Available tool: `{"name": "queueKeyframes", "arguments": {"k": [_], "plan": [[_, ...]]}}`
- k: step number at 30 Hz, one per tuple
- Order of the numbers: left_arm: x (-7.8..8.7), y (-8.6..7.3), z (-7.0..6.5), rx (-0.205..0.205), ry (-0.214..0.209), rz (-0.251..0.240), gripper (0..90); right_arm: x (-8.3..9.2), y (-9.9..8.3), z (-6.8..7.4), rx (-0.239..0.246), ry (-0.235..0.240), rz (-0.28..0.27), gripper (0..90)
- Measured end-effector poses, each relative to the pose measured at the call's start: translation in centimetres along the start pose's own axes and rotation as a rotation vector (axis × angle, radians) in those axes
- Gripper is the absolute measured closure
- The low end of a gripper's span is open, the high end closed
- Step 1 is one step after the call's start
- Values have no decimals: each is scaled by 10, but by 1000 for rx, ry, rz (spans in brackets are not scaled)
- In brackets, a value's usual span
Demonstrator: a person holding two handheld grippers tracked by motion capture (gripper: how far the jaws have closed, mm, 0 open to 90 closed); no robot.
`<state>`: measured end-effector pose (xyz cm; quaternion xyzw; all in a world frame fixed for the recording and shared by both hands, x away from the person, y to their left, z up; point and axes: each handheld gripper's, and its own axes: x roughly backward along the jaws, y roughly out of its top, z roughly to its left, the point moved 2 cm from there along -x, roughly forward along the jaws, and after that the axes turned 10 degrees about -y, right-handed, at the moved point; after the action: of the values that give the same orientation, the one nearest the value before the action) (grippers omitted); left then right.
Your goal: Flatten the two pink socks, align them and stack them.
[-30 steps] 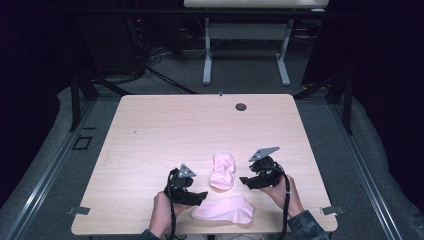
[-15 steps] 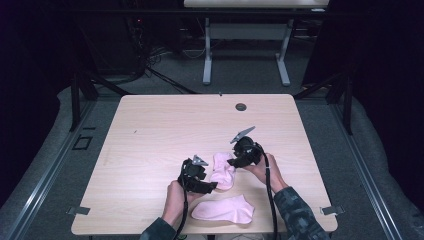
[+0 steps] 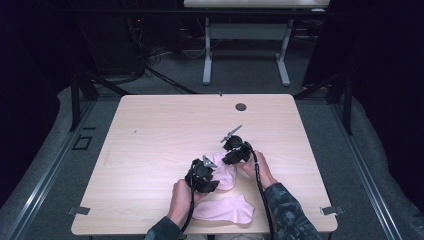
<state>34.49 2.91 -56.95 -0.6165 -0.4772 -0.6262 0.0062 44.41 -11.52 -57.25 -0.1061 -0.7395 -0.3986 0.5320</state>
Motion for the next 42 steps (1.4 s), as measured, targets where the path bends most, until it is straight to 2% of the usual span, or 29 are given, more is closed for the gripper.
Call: {"name": "queueKeyframes", "arguments": {"k": [4, 8, 9, 11, 17, 20, 22, 25, 26, 27, 30, 31, 35, 38, 40, 42], "plan": [[-2, 0, -1, -14, 18, 17, 757, 0, -1, 0, 8, 4, 9, 838], [-8, -2, -1, -29, 15, 34, 892, 0, -3, 1, -5, 13, -9, 860], [-8, -3, 0, -31, 14, 30, 900, 1, -4, 1, -14, 13, -13, 861], [-8, -3, 0, -35, 13, 27, 900, 2, -5, 1, -20, 4, -20, 863], [3, -4, 1, -50, 22, -8, 900, 15, -11, -1, -52, 18, -56, 863], [10, -6, 3, -47, 17, -23, 900, 24, -15, -2, -79, 34, -75, 862], [14, -7, 5, -45, 26, -33, 900, 29, -18, -2, -100, 22, -88, 862], [15, -8, 3, -55, 8, -41, 900, 34, -23, -3, -140, 22, -93, 862], [14, -7, 0, -62, -13, -33, 896, 34, -24, -4, -149, 23, -89, 862], [13, -7, -2, -61, -26, -32, 812, 33, -25, -4, -156, 17, -82, 862], [9, -5, -9, -72, -72, -13, 664, 32, -26, -3, -167, 4, -79, 862], [8, -5, -11, -74, -67, -7, 589, 31, -26, -3, -167, 6, -78, 861], [-1, -2, -17, -97, -81, 24, 485, 27, -28, 0, -174, 6, -67, 861], [-6, -1, -21, -121, -87, 53, 505, 25, -29, 0, -173, 2, -56, 860], [-8, -2, -24, -144, -67, 69, 566, 24, -30, -1, -177, -1, -51, 860], [-10, -2, -26, -165, -61, 77, 674, 23, -30, 0, -185, 0, -57, 860]]}}
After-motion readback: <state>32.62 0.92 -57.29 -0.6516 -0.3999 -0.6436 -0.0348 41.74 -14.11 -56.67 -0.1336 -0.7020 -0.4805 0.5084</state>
